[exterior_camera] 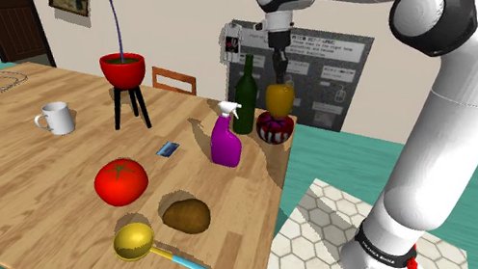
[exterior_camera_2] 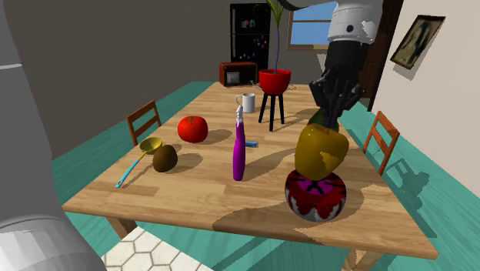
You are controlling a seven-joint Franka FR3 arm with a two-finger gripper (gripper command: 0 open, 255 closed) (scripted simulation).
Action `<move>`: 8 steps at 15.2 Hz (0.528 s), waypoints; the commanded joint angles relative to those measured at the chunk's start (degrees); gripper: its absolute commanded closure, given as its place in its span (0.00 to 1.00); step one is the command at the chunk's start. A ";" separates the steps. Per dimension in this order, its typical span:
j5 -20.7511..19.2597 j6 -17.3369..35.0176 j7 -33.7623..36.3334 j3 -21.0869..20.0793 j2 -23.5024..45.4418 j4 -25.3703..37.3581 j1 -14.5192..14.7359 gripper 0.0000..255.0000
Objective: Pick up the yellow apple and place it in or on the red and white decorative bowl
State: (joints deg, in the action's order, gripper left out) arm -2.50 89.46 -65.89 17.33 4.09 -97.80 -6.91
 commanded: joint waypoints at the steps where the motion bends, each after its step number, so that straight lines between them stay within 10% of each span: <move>1: 0.02 1.55 0.08 -0.01 0.04 -1.48 0.01 1.00; 8: 0.04 3.52 0.16 -0.02 0.13 -3.36 0.01 1.00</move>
State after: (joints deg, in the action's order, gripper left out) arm -2.46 92.95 -65.73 17.31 4.21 -101.15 -6.90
